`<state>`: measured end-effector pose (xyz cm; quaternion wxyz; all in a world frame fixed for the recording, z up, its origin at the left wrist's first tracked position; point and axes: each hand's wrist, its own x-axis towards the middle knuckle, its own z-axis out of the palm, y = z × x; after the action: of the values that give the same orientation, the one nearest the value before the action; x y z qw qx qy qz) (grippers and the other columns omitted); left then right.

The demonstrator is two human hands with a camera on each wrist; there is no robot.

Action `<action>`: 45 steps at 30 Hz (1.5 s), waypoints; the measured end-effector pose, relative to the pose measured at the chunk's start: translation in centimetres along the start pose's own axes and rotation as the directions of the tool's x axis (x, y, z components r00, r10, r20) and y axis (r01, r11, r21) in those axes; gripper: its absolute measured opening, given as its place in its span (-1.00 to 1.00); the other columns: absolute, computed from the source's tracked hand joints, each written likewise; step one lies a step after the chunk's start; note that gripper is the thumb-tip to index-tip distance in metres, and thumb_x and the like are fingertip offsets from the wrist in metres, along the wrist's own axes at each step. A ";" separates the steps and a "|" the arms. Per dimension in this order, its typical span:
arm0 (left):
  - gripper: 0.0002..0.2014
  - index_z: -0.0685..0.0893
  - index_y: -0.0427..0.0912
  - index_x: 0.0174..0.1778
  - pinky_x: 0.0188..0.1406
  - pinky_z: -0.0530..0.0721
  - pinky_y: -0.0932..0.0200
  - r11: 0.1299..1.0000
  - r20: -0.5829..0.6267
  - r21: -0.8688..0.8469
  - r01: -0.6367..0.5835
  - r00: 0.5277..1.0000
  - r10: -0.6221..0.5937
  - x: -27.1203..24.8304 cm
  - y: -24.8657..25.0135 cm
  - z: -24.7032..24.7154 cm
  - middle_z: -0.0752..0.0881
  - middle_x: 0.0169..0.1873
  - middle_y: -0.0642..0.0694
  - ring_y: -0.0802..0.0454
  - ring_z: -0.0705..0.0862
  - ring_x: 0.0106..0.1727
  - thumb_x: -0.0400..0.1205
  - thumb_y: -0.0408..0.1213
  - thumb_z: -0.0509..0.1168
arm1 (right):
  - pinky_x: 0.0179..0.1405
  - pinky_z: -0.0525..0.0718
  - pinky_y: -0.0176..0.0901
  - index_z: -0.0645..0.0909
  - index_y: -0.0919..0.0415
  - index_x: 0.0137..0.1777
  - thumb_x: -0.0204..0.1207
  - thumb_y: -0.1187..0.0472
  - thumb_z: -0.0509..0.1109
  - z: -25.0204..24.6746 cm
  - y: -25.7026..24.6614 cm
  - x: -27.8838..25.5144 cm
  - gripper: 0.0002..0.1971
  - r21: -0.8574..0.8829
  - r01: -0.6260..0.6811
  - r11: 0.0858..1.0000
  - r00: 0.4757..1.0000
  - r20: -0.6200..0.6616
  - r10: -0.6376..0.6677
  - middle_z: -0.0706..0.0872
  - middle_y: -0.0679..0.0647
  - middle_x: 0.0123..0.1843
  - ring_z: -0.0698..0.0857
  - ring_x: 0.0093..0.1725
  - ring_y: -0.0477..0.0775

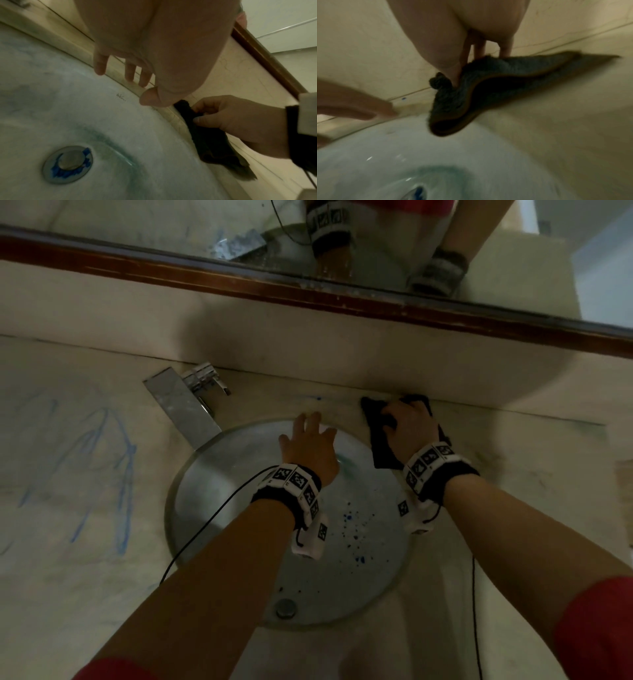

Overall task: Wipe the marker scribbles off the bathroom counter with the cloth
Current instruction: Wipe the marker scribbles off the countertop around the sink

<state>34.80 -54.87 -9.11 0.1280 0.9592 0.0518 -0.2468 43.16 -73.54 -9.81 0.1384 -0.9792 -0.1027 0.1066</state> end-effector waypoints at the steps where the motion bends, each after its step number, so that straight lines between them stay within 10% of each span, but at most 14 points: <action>1: -0.39 0.23 0.09 0.65 0.52 0.22 -0.36 0.999 -0.016 -0.035 -0.012 1.000 0.012 -0.3 0.1 0.3 -0.01 0.70 -0.09 -0.19 -0.01 0.67 0.64 -0.13 0.19 | -0.02 0.66 0.07 0.66 0.12 0.22 0.55 0.22 0.34 0.3 -0.2 -0.6 -0.74 0.028 0.021 0.999 1.000 -0.015 -0.020 0.66 0.23 0.12 0.62 0.10 0.28; 6: -0.47 0.38 -0.11 0.58 0.44 0.42 -0.03 0.846 -0.085 -0.524 -0.103 0.994 0.069 -1.6 1.3 2.6 0.42 0.49 -0.20 -0.19 0.42 0.48 0.64 -0.31 0.25 | -0.15 0.65 0.04 0.74 0.19 0.07 0.53 0.37 0.35 1.4 -0.4 -3.4 -0.80 0.093 0.126 0.988 0.992 -0.017 -0.125 0.69 0.30 -0.04 0.65 -0.07 0.32; 9: -0.50 0.33 -0.21 0.54 0.06 0.49 0.29 0.673 -0.026 -0.740 -0.015 1.000 -0.007 -2.6 2.1 2.6 0.60 0.22 -0.17 -0.08 0.61 0.21 0.67 -0.32 0.27 | -0.01 0.62 0.00 0.73 0.17 0.15 0.57 0.31 0.35 1.8 -1.2 -4.6 -0.79 0.085 0.158 0.984 0.981 0.102 -0.166 0.69 0.24 0.07 0.65 0.02 0.28; 13: -0.61 0.44 -0.20 0.29 -0.02 0.60 0.15 0.482 0.102 -0.860 0.167 0.982 -0.159 -3.8 0.6 3.0 0.63 0.08 -0.13 -0.07 0.65 0.11 0.59 -0.31 0.39 | 0.07 0.64 0.01 0.68 0.12 0.21 0.62 0.25 0.30 3.1 -4.0 -6.5 -0.78 0.136 0.255 0.957 0.897 0.336 -0.286 0.74 0.17 0.09 0.68 0.07 0.22; 20: -0.61 0.41 -0.18 0.18 -0.40 0.68 0.17 0.350 0.168 -0.914 0.206 0.976 -0.135 -6.2 -0.3 0.0 0.70 -0.03 -0.24 -0.13 0.75 -0.15 0.57 -0.23 0.45 | 0.03 0.58 -0.08 0.59 0.26 0.15 0.64 0.36 0.22 1.6 -5.7 -9.0 -0.83 0.393 0.107 0.913 0.942 0.252 -0.219 0.69 0.17 0.06 0.62 -0.01 0.12; 24: -0.86 0.57 -0.23 -0.08 -0.34 0.78 0.18 0.430 0.007 -0.903 0.013 1.000 -0.015 -6.2 3.9 -2.8 0.72 -0.17 -0.21 -0.15 0.77 -0.16 0.60 -0.32 0.42 | -0.03 0.55 -0.11 0.60 0.22 0.12 0.61 0.39 0.25 -1.6 -3.3 -9.0 -0.83 0.492 0.022 0.870 0.987 0.125 -0.096 0.67 0.14 0.08 0.62 0.00 0.10; 27: -0.67 0.57 -0.30 0.07 -0.04 0.77 -0.10 0.501 -0.053 -0.864 -0.045 0.999 -0.002 -5.8 7.5 -4.3 0.72 -0.08 -0.22 -0.13 0.75 -0.11 0.57 -0.14 0.43 | -0.03 0.69 0.07 0.57 0.06 -0.06 0.55 0.47 0.29 -4.6 -1.0 -9.1 -0.75 0.666 -0.019 0.746 0.999 0.046 -0.015 0.68 0.14 -0.02 0.69 -0.03 0.21; 30: -0.69 0.58 -0.28 0.00 -0.06 0.75 -0.16 0.559 -0.112 -0.821 -0.118 0.993 0.046 -5.4 10.8 -5.5 0.72 -0.13 -0.24 -0.18 0.72 -0.15 0.56 -0.10 0.40 | -0.10 0.68 -0.23 0.57 0.14 0.14 0.49 0.47 0.36 -6.9 1.1 -9.7 -0.70 0.719 -0.096 0.689 0.994 0.104 0.030 0.65 0.09 0.09 0.69 0.06 0.14; 35: -0.81 0.58 -0.15 0.01 0.05 0.71 -0.05 0.605 -0.141 -0.779 -0.165 0.986 0.087 -4.5 14.3 -6.4 0.70 -0.03 -0.12 -0.09 0.69 0.00 0.58 -0.17 0.41 | -0.03 0.73 -0.14 0.49 0.15 0.30 0.35 0.14 0.63 -9.1 2.4 -11.2 -0.44 0.708 -0.110 0.697 0.993 0.109 0.046 0.69 0.00 0.08 0.71 0.00 -0.08; 45: -0.87 0.60 -0.18 -0.17 -0.31 0.61 0.19 0.609 -0.221 -0.769 -0.194 0.975 0.032 -3.8 13.4 -9.5 0.68 -0.24 -0.12 -0.01 0.65 -0.23 0.56 -0.27 0.43 | -0.36 0.53 -0.27 0.49 0.17 0.20 0.54 0.24 0.37 -10.7 2.0 -8.8 -0.74 0.534 -0.066 0.843 0.997 -0.003 0.080 0.64 -0.01 -0.16 0.61 -0.25 -0.06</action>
<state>38.04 -65.30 3.71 0.5449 0.8258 0.1054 -0.1007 37.58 -80.07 1.23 0.4022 -0.9067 -0.0298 0.1238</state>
